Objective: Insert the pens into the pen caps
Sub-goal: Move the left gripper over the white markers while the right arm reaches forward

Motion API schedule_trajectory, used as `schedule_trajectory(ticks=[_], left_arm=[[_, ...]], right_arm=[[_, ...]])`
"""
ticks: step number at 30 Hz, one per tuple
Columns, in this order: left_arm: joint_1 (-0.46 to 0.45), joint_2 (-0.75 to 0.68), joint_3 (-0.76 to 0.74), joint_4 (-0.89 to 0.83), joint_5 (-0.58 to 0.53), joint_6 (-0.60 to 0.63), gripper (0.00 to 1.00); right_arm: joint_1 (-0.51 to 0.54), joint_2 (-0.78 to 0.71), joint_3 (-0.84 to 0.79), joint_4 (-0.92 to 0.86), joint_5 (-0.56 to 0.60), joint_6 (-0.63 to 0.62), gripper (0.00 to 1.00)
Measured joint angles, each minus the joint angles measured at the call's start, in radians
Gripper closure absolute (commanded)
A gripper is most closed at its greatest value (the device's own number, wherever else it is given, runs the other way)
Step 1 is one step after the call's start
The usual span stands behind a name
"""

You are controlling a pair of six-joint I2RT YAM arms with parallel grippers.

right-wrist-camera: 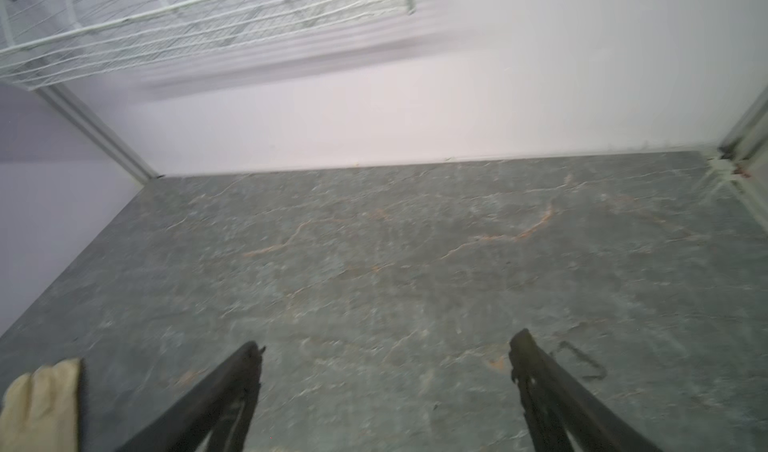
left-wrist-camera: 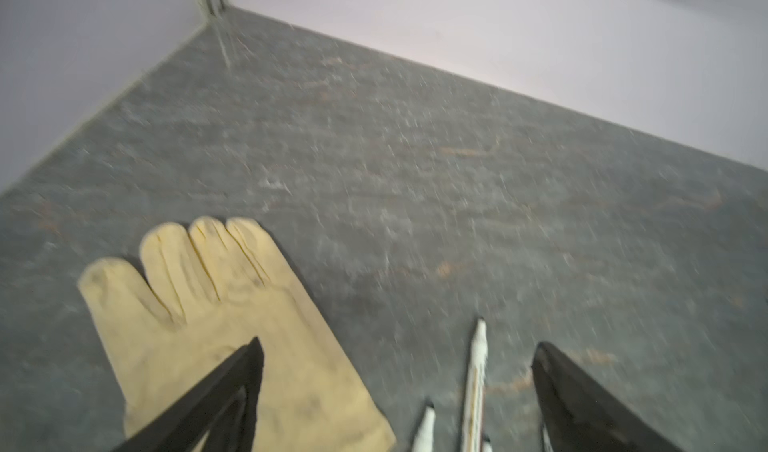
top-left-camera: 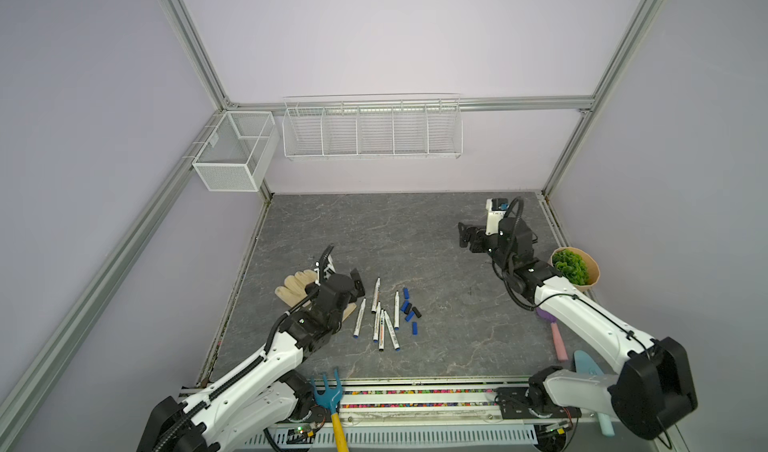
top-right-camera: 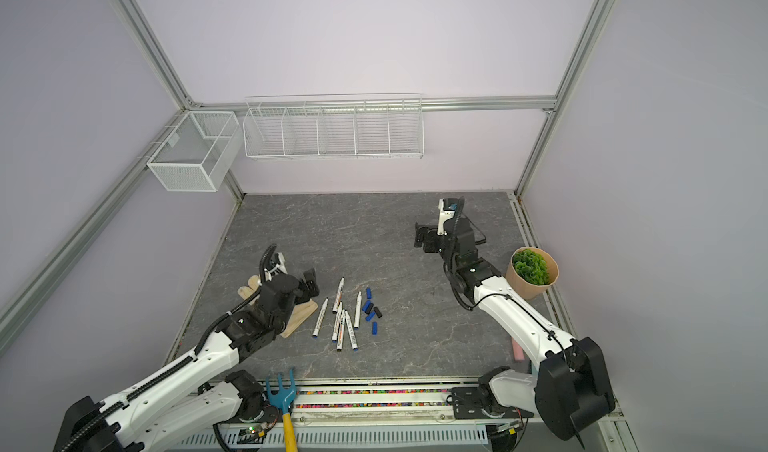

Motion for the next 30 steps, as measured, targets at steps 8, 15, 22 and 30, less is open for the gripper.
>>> schedule_trajectory(ticks=[8, 15, 22, 30], left_arm=[[-0.146, -0.033, -0.047, -0.18, 0.064, -0.152, 0.0], [-0.168, 0.099, 0.008, -0.245, 0.111, -0.182, 0.0], [-0.217, 0.187, 0.024, -0.267, 0.141, -0.23, 0.06], [-0.242, 0.275, 0.026, -0.278, 0.14, -0.274, 0.18]], right_arm=[[0.183, 0.048, 0.027, -0.11, 0.029, -0.001, 0.05], [0.188, 0.066, 0.053, -0.154, 0.036, -0.017, 0.06], [0.188, 0.074, 0.077, -0.166, 0.048, -0.031, 0.06], [0.188, 0.08, 0.077, -0.179, 0.049, -0.032, 0.07]])
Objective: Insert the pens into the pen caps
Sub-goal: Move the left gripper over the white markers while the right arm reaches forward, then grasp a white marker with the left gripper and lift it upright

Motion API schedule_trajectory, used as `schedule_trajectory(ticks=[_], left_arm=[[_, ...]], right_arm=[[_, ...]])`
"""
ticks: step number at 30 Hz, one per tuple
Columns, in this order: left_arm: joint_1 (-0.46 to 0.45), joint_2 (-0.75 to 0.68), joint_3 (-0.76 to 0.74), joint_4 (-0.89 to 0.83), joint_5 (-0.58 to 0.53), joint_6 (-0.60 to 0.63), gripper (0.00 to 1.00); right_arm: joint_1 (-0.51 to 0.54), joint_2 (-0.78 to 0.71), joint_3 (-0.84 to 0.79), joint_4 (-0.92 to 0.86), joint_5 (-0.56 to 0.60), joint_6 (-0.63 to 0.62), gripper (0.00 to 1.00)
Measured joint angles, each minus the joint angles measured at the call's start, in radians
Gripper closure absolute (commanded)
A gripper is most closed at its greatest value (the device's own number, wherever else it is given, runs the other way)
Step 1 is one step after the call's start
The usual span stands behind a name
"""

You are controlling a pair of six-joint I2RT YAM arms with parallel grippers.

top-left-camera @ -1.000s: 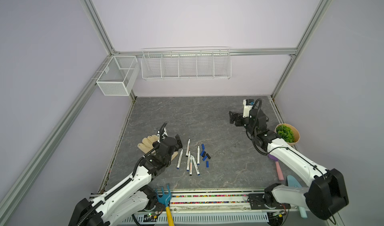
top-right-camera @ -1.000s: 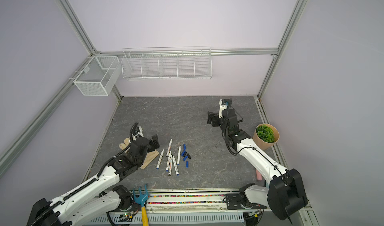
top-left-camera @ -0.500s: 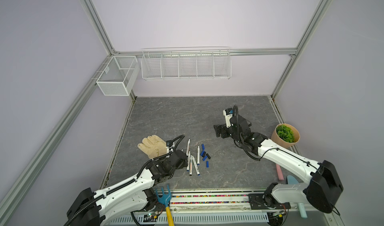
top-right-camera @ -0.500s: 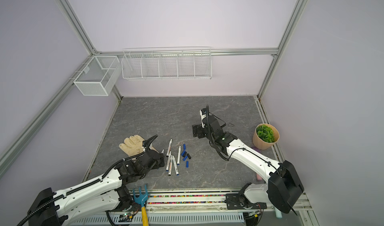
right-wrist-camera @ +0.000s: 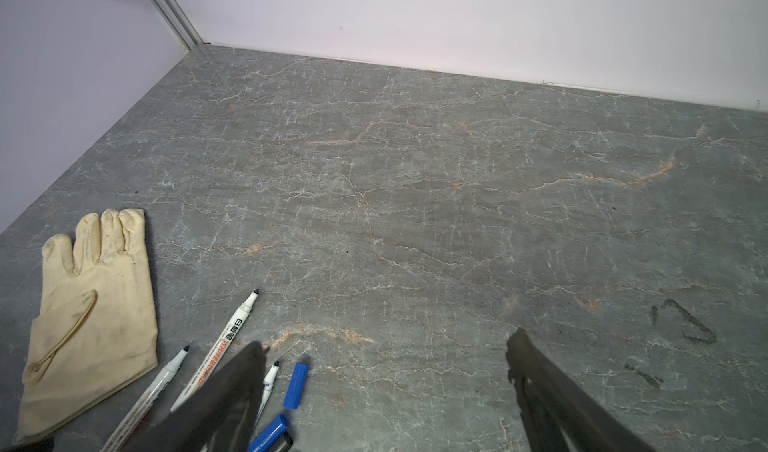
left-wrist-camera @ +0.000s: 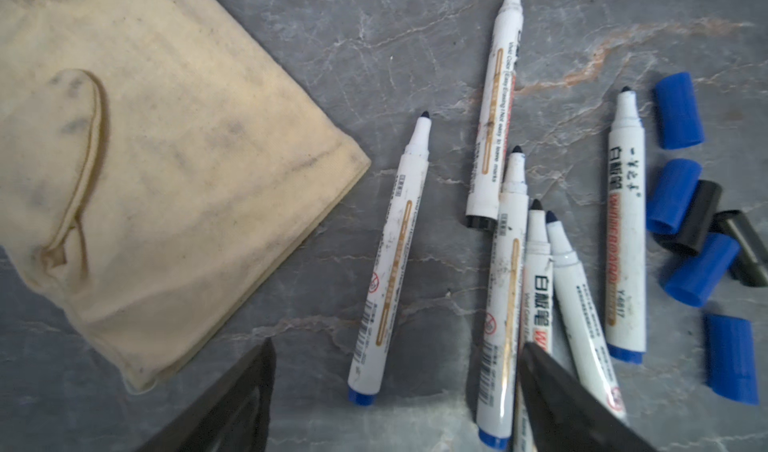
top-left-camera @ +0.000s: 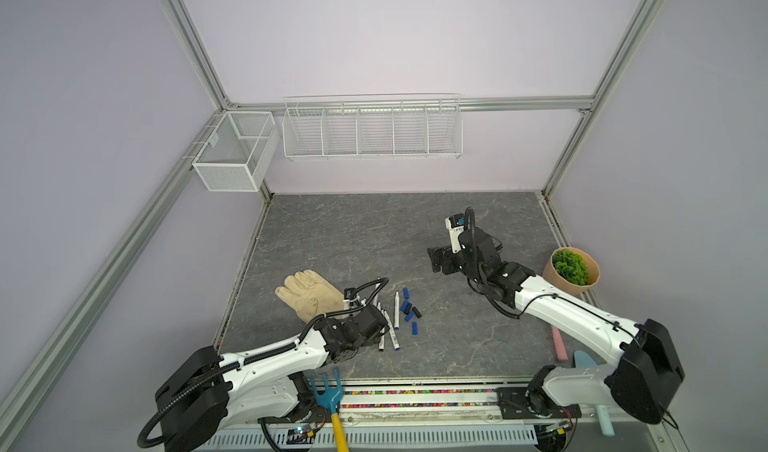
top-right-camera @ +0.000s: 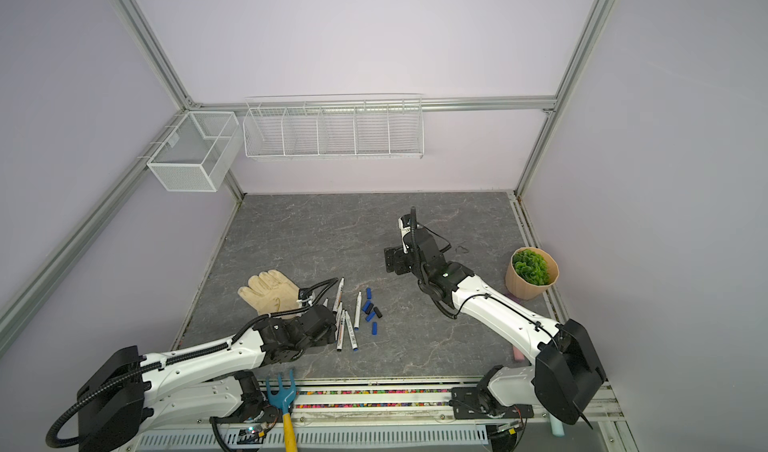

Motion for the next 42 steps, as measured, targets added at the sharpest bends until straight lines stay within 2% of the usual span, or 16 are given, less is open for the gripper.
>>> schedule_trajectory(ticks=[6, 8, 11, 17, 27, 33, 37, 42], left_arm=[[-0.001, 0.047, 0.018, 0.006, -0.015, -0.012, 0.29], [-0.001, 0.053, 0.021, 0.004, -0.027, -0.023, 0.3], [-0.001, 0.057, 0.021, 0.009, -0.034, -0.027, 0.37], [0.006, 0.059, 0.01, 0.06, -0.029, -0.026, 0.43], [0.07, 0.097, -0.026, 0.118, 0.016, -0.018, 0.55], [0.075, 0.17, -0.005, 0.143, 0.003, -0.006, 0.74], [0.079, 0.223, 0.025, 0.16, -0.016, -0.007, 0.98], [0.079, 0.267, 0.069, 0.132, -0.025, -0.007, 1.0]], right_arm=[[0.0, 0.0, 0.0, -0.003, 0.003, -0.001, 0.07], [0.0, 0.002, 0.0, -0.003, 0.006, -0.003, 0.06], [0.0, 0.005, 0.0, -0.01, 0.01, -0.003, 0.06], [0.0, 0.012, 0.0, -0.021, 0.015, -0.003, 0.06], [0.0, 0.032, 0.011, -0.039, 0.013, -0.003, 0.05], [0.0, 0.035, 0.024, -0.047, 0.013, -0.004, 0.05], [-0.001, 0.035, 0.027, -0.053, 0.014, -0.002, 0.05], [-0.022, 0.05, 0.041, -0.069, -0.006, 0.028, 0.05]])
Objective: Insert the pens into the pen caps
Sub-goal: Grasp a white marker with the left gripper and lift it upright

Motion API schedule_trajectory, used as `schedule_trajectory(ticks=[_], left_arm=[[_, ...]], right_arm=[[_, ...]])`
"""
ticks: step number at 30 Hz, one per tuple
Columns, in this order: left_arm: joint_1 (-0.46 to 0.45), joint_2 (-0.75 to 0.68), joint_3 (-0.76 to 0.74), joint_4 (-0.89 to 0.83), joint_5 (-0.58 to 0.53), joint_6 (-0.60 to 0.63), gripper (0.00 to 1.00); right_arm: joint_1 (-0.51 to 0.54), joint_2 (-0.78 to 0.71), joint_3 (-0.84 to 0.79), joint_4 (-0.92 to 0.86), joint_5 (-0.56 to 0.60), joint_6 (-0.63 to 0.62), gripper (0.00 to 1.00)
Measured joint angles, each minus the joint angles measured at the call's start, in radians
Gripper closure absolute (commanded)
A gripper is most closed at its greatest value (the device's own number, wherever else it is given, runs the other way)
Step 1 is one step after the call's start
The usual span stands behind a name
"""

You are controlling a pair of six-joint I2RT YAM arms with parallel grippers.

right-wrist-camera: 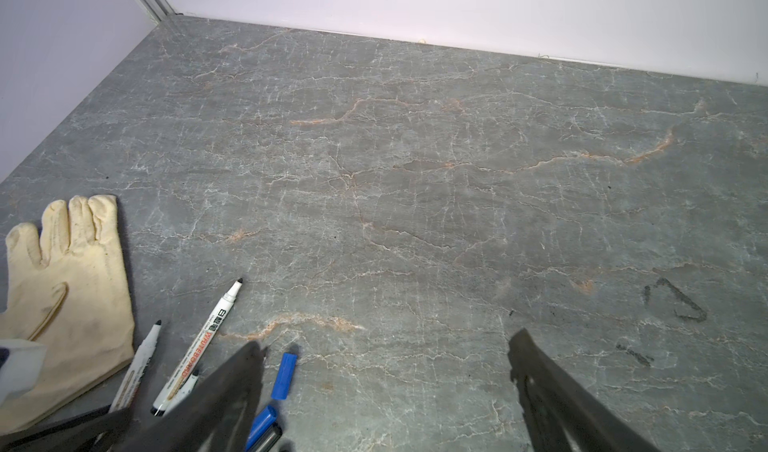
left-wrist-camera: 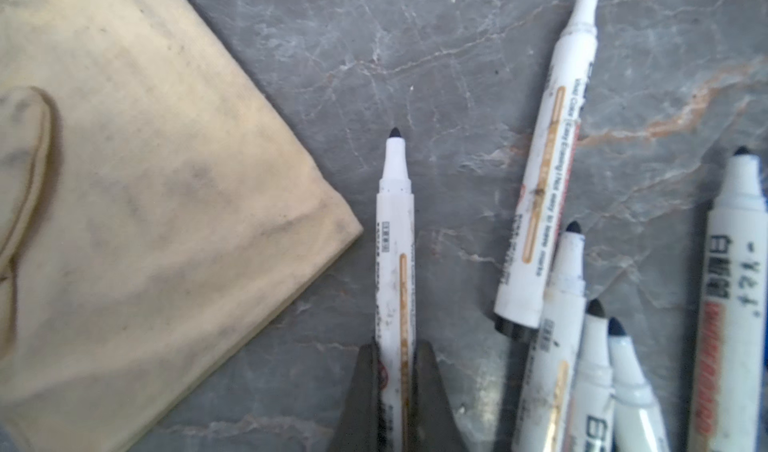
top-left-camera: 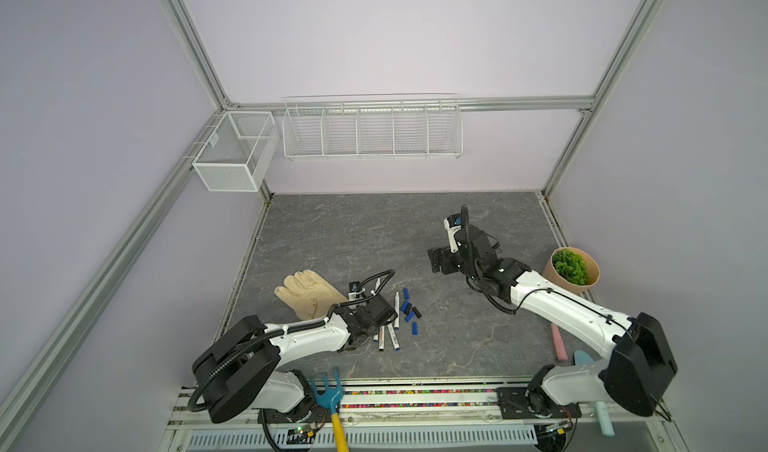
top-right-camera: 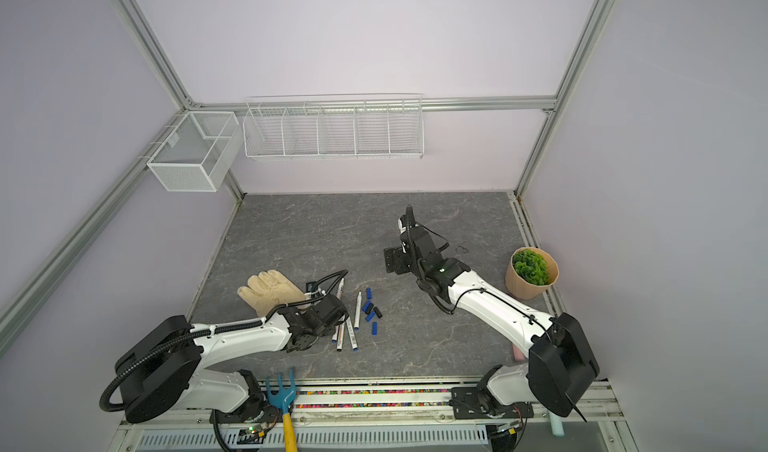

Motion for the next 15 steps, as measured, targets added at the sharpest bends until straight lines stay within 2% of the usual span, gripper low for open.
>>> schedule_trajectory(ticks=[6, 10, 15], left_arm=[[0.003, -0.008, 0.038, -0.069, 0.027, 0.016, 1.0], [0.004, -0.156, 0.047, -0.092, 0.046, 0.062, 1.0], [0.003, -0.359, 0.05, 0.084, 0.109, 0.185, 1.0]], right_arm=[[-0.017, 0.001, 0.003, -0.018, -0.026, 0.034, 0.05], [-0.017, -0.016, 0.003, -0.024, -0.058, 0.058, 0.05], [-0.011, -0.035, 0.04, -0.042, -0.185, 0.056, 0.02]])
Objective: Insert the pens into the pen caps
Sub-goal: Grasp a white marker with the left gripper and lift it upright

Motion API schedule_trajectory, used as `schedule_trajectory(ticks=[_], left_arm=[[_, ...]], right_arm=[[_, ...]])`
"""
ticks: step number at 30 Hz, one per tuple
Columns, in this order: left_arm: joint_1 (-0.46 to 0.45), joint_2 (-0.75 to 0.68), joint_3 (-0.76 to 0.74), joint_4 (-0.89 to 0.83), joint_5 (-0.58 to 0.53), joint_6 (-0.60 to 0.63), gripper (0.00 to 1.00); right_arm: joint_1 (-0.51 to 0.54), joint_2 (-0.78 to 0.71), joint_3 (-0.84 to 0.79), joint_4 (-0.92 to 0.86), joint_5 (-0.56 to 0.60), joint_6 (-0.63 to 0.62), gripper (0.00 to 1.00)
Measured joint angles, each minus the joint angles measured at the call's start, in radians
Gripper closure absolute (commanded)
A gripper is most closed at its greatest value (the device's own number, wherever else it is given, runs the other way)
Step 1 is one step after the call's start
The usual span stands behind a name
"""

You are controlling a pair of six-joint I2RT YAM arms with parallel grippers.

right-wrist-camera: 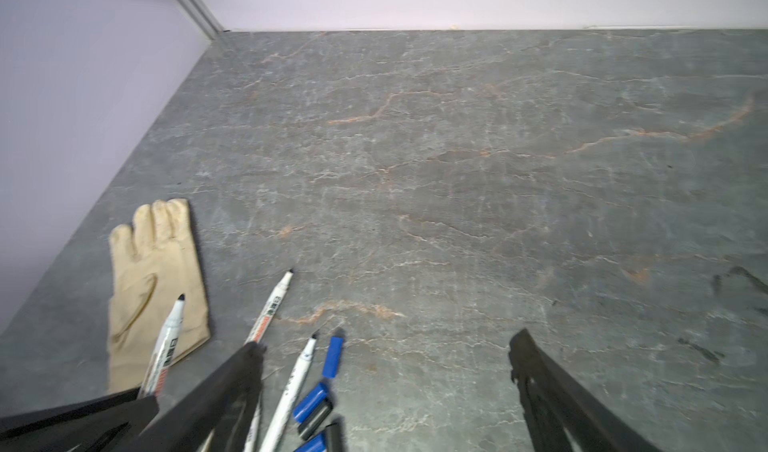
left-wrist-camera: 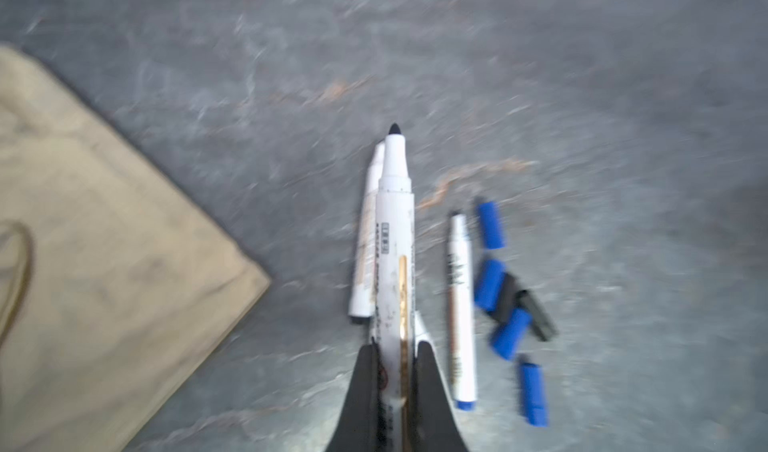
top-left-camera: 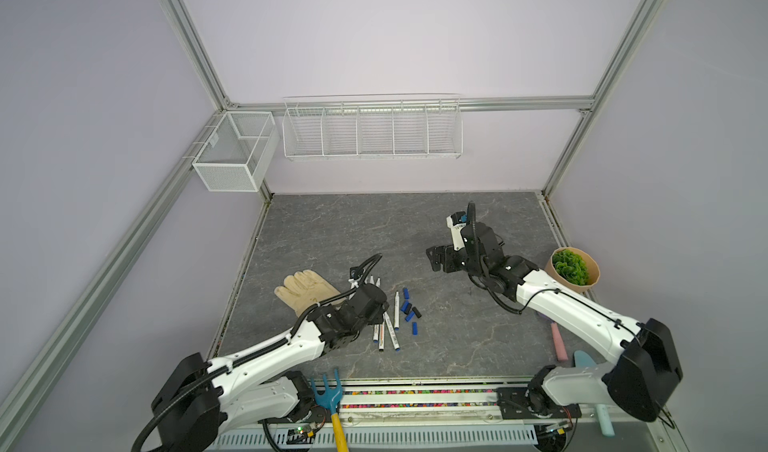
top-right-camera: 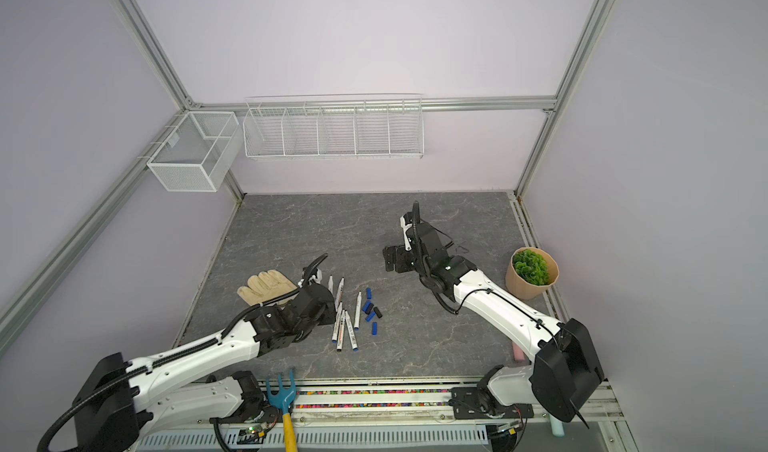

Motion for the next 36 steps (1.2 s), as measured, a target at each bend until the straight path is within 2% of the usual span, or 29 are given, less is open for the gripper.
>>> schedule_trajectory(ticks=[2, 7, 14, 18, 20, 22, 31, 35, 36], left_arm=[[0.0, -0.04, -0.001, 0.082, 0.024, 0.025, 1.0], [-0.008, -0.079, -0.008, 0.216, 0.066, 0.053, 1.0], [-0.021, -0.098, -0.015, 0.267, 0.113, 0.082, 1.0], [-0.035, -0.107, -0.018, 0.289, 0.124, 0.097, 1.0], [-0.042, -0.106, -0.018, 0.296, 0.127, 0.104, 1.0], [-0.047, -0.103, -0.018, 0.302, 0.127, 0.111, 1.0], [-0.057, -0.082, -0.018, 0.331, 0.126, 0.116, 1.0], [-0.058, -0.086, -0.018, 0.334, 0.122, 0.119, 1.0], [-0.058, -0.086, -0.018, 0.337, 0.12, 0.119, 0.96]], right_arm=[[0.008, 0.0, 0.023, -0.002, -0.078, -0.003, 0.0], [0.015, 0.017, 0.08, 0.01, -0.28, 0.011, 0.06], [0.033, 0.093, 0.139, 0.028, -0.476, 0.03, 0.14], [0.062, 0.135, 0.15, 0.023, -0.531, 0.024, 0.29], [0.077, 0.157, 0.162, 0.021, -0.548, 0.022, 0.4], [0.083, 0.171, 0.169, 0.022, -0.555, 0.021, 0.51], [0.078, 0.192, 0.174, 0.026, -0.579, 0.033, 0.87], [0.076, 0.192, 0.176, 0.044, -0.612, 0.046, 0.93], [0.072, 0.192, 0.176, 0.047, -0.619, 0.048, 0.93]])
